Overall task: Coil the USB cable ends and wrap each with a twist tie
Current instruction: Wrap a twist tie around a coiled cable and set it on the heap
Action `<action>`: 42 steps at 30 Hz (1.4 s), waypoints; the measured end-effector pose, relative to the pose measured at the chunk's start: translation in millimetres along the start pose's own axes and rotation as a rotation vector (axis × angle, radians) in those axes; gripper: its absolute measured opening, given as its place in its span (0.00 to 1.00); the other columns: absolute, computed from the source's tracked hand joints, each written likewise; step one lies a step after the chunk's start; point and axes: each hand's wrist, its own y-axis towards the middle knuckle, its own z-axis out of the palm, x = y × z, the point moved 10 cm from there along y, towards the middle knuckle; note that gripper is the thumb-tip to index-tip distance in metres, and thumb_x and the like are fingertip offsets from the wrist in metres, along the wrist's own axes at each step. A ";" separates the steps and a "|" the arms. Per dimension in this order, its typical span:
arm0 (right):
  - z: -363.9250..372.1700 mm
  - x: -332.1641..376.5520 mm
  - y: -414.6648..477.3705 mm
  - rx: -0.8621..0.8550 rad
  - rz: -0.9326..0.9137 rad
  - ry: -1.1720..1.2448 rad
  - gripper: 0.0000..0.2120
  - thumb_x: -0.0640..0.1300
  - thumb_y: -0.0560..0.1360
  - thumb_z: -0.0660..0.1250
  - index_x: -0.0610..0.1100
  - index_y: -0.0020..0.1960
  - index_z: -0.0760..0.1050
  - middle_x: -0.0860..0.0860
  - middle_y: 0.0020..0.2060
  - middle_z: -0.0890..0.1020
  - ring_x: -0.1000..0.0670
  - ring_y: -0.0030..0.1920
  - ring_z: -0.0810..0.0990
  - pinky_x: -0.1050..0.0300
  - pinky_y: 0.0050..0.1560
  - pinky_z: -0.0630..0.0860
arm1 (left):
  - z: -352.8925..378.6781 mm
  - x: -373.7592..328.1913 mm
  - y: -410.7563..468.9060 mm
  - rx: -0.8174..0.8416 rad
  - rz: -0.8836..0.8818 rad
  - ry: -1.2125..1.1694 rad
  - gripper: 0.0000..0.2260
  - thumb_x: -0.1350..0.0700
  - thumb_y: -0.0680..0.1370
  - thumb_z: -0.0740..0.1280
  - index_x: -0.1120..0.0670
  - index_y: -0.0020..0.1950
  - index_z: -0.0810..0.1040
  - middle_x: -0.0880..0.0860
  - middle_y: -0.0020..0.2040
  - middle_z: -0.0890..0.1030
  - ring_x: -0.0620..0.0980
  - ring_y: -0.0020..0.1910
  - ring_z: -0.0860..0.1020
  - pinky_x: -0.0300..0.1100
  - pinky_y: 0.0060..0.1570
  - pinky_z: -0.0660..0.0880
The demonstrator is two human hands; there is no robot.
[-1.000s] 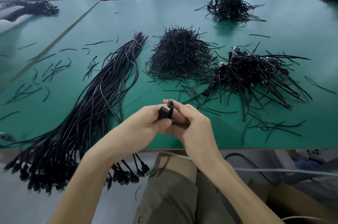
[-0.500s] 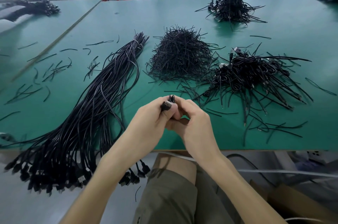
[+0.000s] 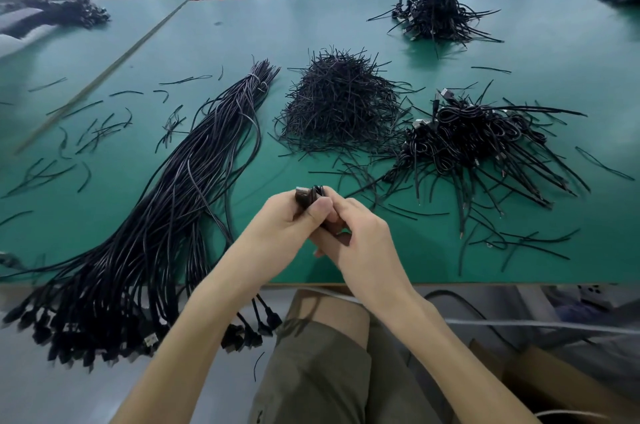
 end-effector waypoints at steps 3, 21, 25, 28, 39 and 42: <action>4.3 1.3 1.0 0.013 -0.029 -0.029 0.21 0.39 0.80 0.69 0.48 0.72 0.73 0.55 0.45 0.75 0.52 0.44 0.80 0.59 0.50 0.78 | -0.9 4.4 2.8 0.013 -0.022 0.163 0.13 0.54 0.85 0.61 0.60 0.50 0.81 0.59 0.48 0.83 0.61 0.50 0.80 0.56 0.57 0.75; 7.1 10.9 5.0 0.157 -0.260 -0.608 0.14 0.30 0.79 0.63 0.40 0.62 0.81 0.49 0.45 0.78 0.52 0.49 0.71 0.50 0.50 0.75 | -22.7 42.2 6.2 -0.051 -0.104 0.257 0.13 0.40 0.78 0.69 0.50 0.50 0.80 0.48 0.38 0.86 0.45 0.33 0.83 0.41 0.40 0.79; 10.9 8.3 2.6 0.151 -0.254 -0.637 0.10 0.32 0.80 0.64 0.38 0.57 0.81 0.48 0.45 0.78 0.55 0.48 0.67 0.49 0.48 0.77 | -12.5 42.2 9.3 0.042 -0.085 0.373 0.14 0.41 0.82 0.61 0.49 0.47 0.77 0.43 0.34 0.83 0.40 0.27 0.77 0.33 0.31 0.73; 14.5 6.7 3.0 0.176 -0.246 -0.676 0.11 0.34 0.80 0.64 0.37 0.61 0.80 0.46 0.46 0.79 0.52 0.50 0.70 0.47 0.50 0.78 | -4.9 38.9 10.4 0.097 -0.045 0.545 0.18 0.41 0.85 0.54 0.49 0.41 0.72 0.47 0.33 0.76 0.42 0.29 0.71 0.35 0.31 0.69; 20.6 3.5 10.3 0.197 -0.248 -1.027 0.32 0.25 0.71 0.66 0.38 0.73 0.65 0.46 0.57 0.72 0.47 0.59 0.73 0.56 0.46 0.80 | -16.9 27.4 11.4 -0.062 0.025 0.685 0.19 0.42 0.86 0.49 0.53 0.48 0.71 0.51 0.40 0.75 0.53 0.39 0.75 0.52 0.44 0.73; 20.3 3.3 17.0 0.211 -0.280 -1.048 0.21 0.29 0.76 0.65 0.42 0.66 0.70 0.49 0.55 0.72 0.49 0.57 0.72 0.56 0.45 0.78 | -12.0 35.6 18.5 0.028 -0.010 0.670 0.18 0.44 0.86 0.50 0.51 0.49 0.74 0.50 0.40 0.77 0.52 0.39 0.76 0.50 0.44 0.73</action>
